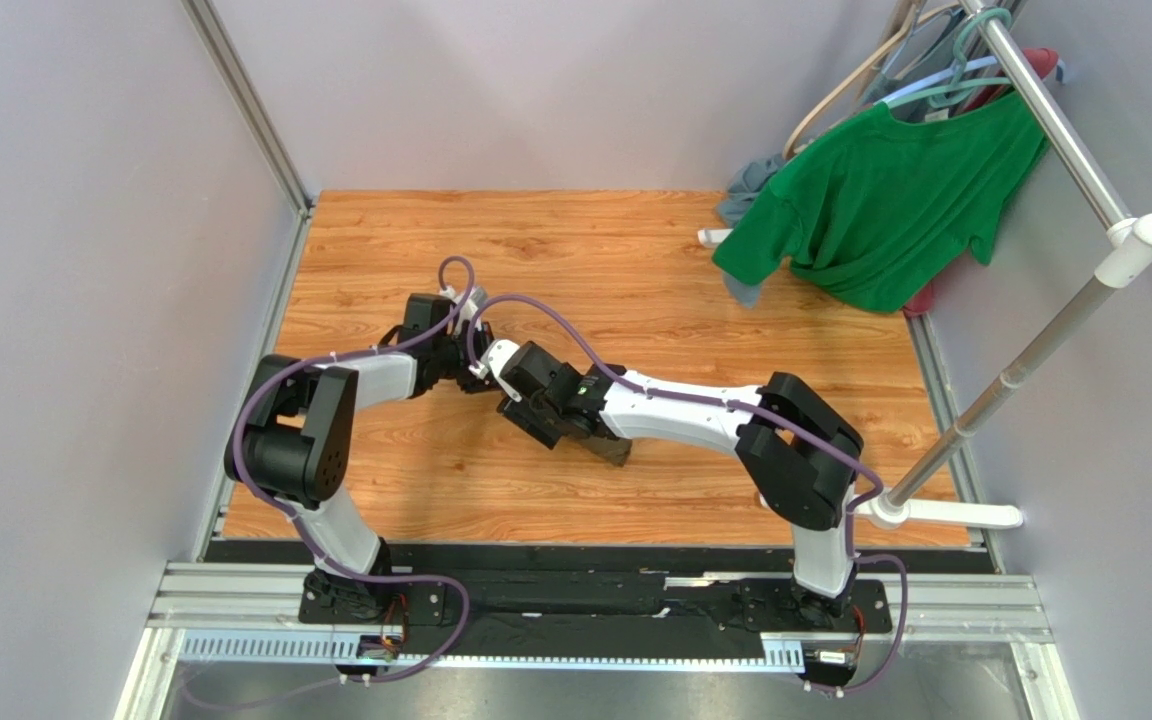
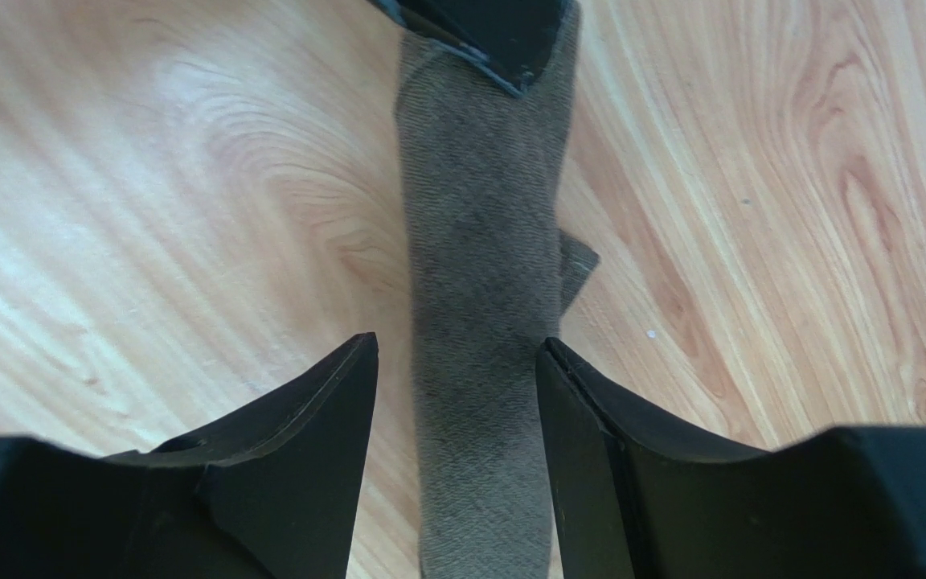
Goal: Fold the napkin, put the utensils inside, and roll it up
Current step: Roll the napkin with the utensil
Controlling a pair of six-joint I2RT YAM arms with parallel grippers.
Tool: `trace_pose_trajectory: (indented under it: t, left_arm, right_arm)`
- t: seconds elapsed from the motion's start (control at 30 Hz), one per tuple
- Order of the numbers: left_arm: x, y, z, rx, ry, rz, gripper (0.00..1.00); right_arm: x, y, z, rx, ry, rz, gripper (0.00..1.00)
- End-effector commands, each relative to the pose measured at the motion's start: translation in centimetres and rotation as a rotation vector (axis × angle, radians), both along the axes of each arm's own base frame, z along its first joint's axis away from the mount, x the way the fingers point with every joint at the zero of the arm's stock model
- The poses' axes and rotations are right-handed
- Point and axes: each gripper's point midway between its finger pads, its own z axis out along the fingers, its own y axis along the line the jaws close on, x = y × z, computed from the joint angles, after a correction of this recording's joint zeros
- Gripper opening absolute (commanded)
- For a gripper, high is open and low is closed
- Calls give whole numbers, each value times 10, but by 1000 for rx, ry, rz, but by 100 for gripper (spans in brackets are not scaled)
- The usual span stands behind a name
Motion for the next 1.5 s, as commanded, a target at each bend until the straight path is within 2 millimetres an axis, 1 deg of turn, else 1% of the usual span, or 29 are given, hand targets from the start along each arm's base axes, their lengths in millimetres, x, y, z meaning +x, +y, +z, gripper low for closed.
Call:
trace_pose_trajectory:
  t: [0.0, 0.3, 0.43, 0.57, 0.6, 0.7, 0.73, 0.8, 0.83, 0.87, 0.9, 0.93, 0.97, 1.0, 1.03, 1.07, 1.13, 1.17, 1.23, 1.27, 1.33, 1.37, 1.4, 1.47]
  left_arm:
    - [7, 0, 3, 16, -14, -5, 0]
    - [8, 0, 2, 15, -10, -7, 0]
    - [9, -2, 5, 8, -18, -11, 0]
    - [11, -4, 10, -10, -31, -15, 0]
    - [12, -4, 13, -13, -37, -13, 2]
    - [17, -3, 21, -11, -62, 3, 18]
    - [17, -2, 23, -6, -68, 7, 32]
    - [23, 3, 33, 13, -102, 34, 45]
    - [23, 5, 39, 22, -113, 45, 53]
    - [27, 9, 42, 40, -127, 68, 55]
    - [29, 13, 44, 50, -134, 83, 57]
    - [30, 15, 50, 53, -151, 96, 59]
    - [32, 20, 50, 68, -160, 116, 60]
    - [32, 21, 51, 73, -168, 125, 60]
    - [33, 22, 58, 67, -196, 132, 62]
    - [30, 22, 54, 64, -193, 130, 62]
    - [30, 18, 57, 36, -219, 115, 62]
    - [24, 15, 52, 20, -209, 96, 62]
    - [23, 12, 48, 1, -208, 81, 62]
    - [18, 10, 43, -11, -197, 65, 62]
    - [17, 6, 40, -32, -200, 53, 62]
    - [14, 4, 39, -46, -195, 41, 62]
    - [14, 3, 39, -53, -197, 35, 62]
    - [13, 1, 34, -58, -190, 29, 61]
  right_arm:
    - [15, 0, 0, -7, -72, -21, 55]
    - [7, -1, -23, -29, -30, 8, 54]
    - [9, -7, -42, -69, -16, -7, 53]
    - [12, -12, -51, -71, 16, -28, 54]
    - [13, -14, -52, -68, 28, -35, 54]
    - [14, -20, -58, -47, 97, -46, 49]
    - [12, -23, -60, -34, 140, -44, 46]
    - [10, -24, -61, -5, 189, -48, 42]
    - [8, -27, -63, 15, 239, -50, 38]
    - [3, -24, -63, 45, 286, -35, 37]
    - [1, -26, -63, 58, 321, -45, 36]
    - [-2, -27, -64, 85, 369, -35, 35]
    - [-3, -27, -64, 98, 392, -37, 34]
    - [-4, -29, -65, 109, 418, -42, 34]
    - [-7, -28, -65, 133, 454, -34, 34]
    - [-8, -28, -64, 148, 475, -33, 34]
    - [-11, -26, -65, 193, 552, -25, 34]
    - [-11, -25, -64, 209, 571, -25, 34]
    - [-11, -24, -64, 236, 611, -18, 34]
    - [-11, -23, -65, 239, 617, -16, 34]
    - [-11, -21, -62, 266, 647, -3, 34]
    - [-12, -20, -65, 268, 665, -2, 34]
    - [-11, -19, -63, 276, 674, 1, 34]
    - [-12, -19, -66, 290, 707, 5, 34]
